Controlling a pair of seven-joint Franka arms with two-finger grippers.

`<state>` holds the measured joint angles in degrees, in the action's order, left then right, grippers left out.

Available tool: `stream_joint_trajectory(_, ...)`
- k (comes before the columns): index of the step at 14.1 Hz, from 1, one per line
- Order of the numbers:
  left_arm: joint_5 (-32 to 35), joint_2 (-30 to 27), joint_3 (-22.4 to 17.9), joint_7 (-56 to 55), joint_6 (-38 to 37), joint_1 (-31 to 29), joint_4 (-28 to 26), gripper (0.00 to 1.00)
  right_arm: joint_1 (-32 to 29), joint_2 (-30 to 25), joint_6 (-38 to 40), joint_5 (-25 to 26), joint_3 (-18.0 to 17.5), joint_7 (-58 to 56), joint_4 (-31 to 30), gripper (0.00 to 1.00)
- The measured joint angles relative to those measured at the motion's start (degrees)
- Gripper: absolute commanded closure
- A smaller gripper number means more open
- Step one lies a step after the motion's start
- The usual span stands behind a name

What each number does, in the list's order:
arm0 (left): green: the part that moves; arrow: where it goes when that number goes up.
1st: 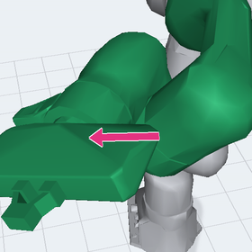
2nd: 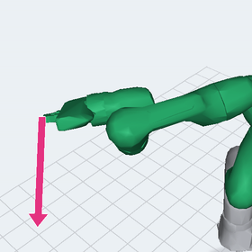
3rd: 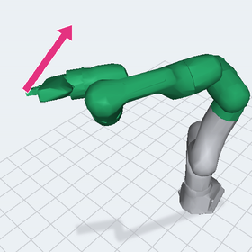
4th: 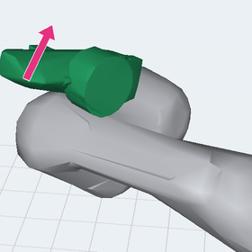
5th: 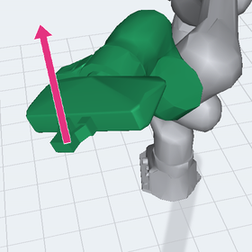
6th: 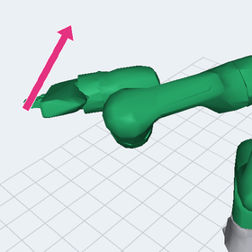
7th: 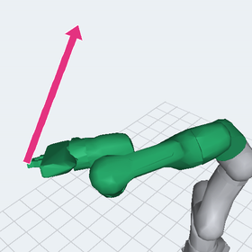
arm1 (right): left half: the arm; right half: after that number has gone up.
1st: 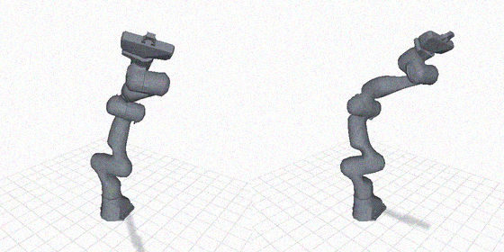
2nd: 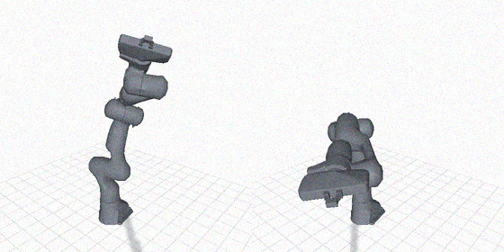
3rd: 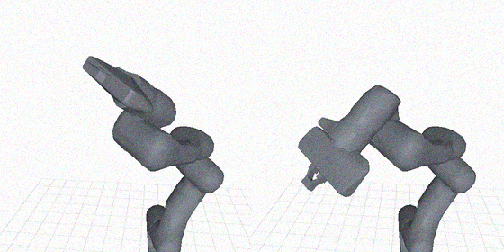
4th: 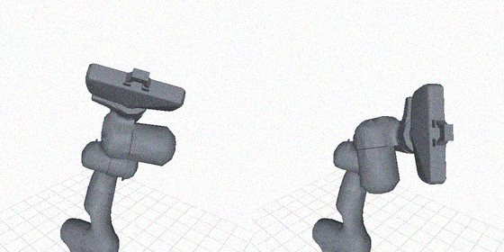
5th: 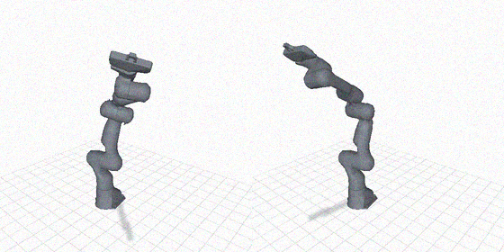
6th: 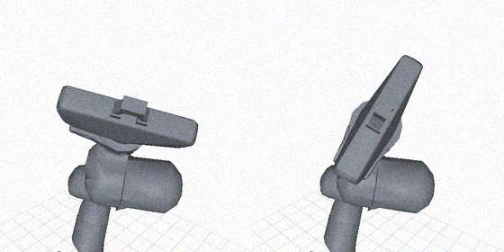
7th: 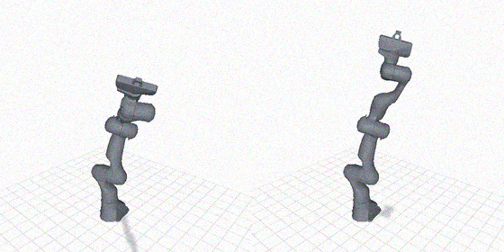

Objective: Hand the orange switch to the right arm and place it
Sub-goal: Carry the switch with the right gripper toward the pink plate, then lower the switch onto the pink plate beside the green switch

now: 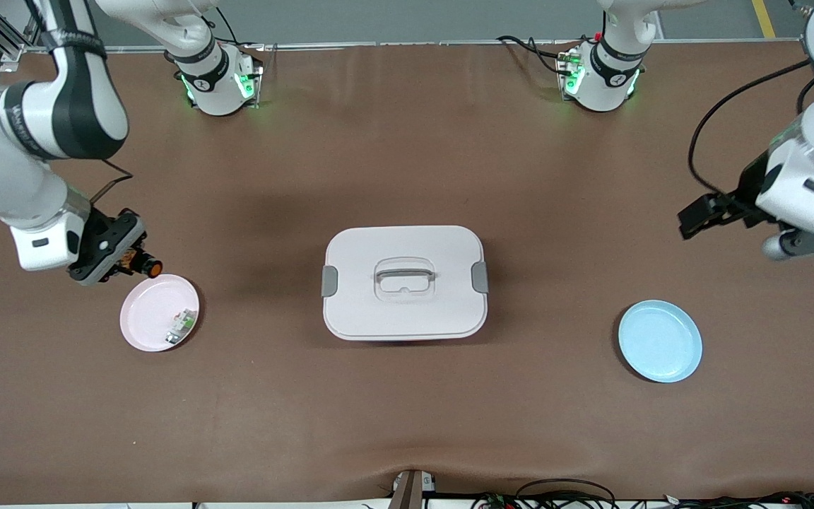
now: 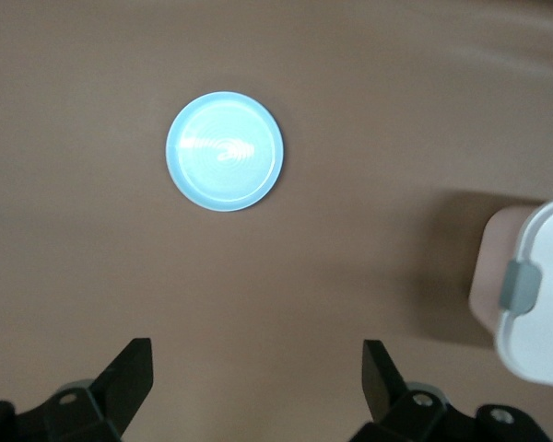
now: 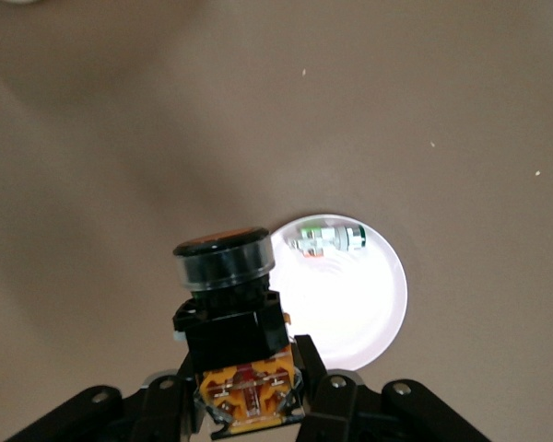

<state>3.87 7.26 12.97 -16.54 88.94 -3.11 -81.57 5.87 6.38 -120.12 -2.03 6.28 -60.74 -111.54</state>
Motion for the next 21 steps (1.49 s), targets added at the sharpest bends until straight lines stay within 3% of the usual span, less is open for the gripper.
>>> stream_joint_trajectory(2, -1.42, -4.41, -2.9, 2.59, -0.56, 1.26, -4.57, 0.0, -2.5, 3.38, -0.35, 0.02, 0.01, -5.15, 1.51, 1.0)
stream_joint_trajectory(5, -1.77, -9.16, -3.54, 3.02, -0.59, 1.42, -9.52, 0.0, -4.97, 9.55, -1.59, 0.02, -0.02, -10.55, 4.41, 1.0)
stream_joint_trajectory(10, -1.8, -10.77, -3.67, 4.4, -2.75, 1.47, -9.76, 0.0, -6.24, 16.74, -6.43, 0.03, -0.06, -16.93, 5.8, 1.0)
stream_joint_trajectory(21, -1.9, -10.98, -3.62, 6.22, -5.64, 1.72, -9.54, 0.0, -8.63, 25.82, -12.59, 0.03, -0.07, -23.25, 6.8, 1.0)
